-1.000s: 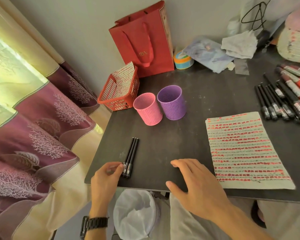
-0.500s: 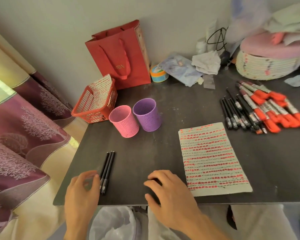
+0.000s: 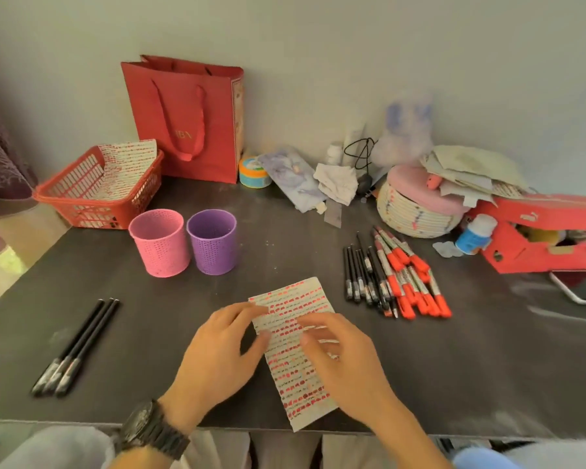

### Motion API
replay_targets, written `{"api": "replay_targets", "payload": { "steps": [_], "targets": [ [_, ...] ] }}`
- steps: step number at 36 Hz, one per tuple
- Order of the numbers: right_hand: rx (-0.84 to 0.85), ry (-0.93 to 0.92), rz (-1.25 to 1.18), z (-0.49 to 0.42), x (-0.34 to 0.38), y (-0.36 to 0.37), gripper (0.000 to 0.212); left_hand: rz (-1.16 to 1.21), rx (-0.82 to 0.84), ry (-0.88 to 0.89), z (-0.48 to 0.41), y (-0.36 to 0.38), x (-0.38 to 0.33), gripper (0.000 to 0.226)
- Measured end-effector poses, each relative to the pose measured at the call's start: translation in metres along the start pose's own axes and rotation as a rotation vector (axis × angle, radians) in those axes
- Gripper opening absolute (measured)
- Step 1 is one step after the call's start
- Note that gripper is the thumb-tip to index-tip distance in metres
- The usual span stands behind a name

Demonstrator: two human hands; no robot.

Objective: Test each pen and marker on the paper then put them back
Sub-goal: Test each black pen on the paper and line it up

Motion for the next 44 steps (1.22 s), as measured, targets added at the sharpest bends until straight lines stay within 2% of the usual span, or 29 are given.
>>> {"api": "replay_targets", "payload": {
  "steps": [5,9,13,18,24,30,37,40,44],
  "targets": [
    [-0.137,0.083,0.091,-0.017,-0.025,-0.059,0.025,-0.158,0.053,0.064,-0.001,0.036,-0.018,0.065],
    [-0.176,0.119,0.29,-0.039,-0.039,-0.082,0.023,-0.154,0.055,0.114,-0.003,0.042,-0.014,0.065],
    [-0.102,0.108,0.563,-0.068,-0.041,-0.083,0.026,-0.123,0.022,0.113,-0.003,0.04,-0.01,0.054],
    [-0.008,0.019,0.877,-0.098,-0.032,-0.067,0.031,-0.068,-0.001,0.072,-0.004,0.039,-0.012,0.054],
    [0.061,0.148,1.114,-0.124,-0.029,-0.057,0.027,-0.101,0.004,0.076,-0.003,0.04,-0.012,0.056],
    [0.053,0.233,1.109,-0.137,-0.025,-0.053,0.026,-0.128,0.014,0.064,-0.007,0.042,-0.013,0.054],
    [0.007,0.347,1.076,-0.146,-0.027,-0.046,0.056,-0.143,0.014,0.052,-0.008,0.042,-0.013,0.054],
    [-0.007,0.357,1.035,-0.148,-0.026,-0.047,0.049,-0.145,0.013,0.047,-0.007,0.041,-0.014,0.054],
    [-0.129,0.254,0.867,-0.145,-0.019,-0.054,0.03,-0.162,0.021,0.036,-0.005,0.041,-0.016,0.055]
  ]
}}
Point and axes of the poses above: each hand's wrist, its own z-axis away from the middle knuckle, its own y-axis out of the palm, x = y × z, the point moved 3 cm from there along -z, towards the middle knuckle, and after that the axes turned 9 degrees about -z, right-handed, at the moved point
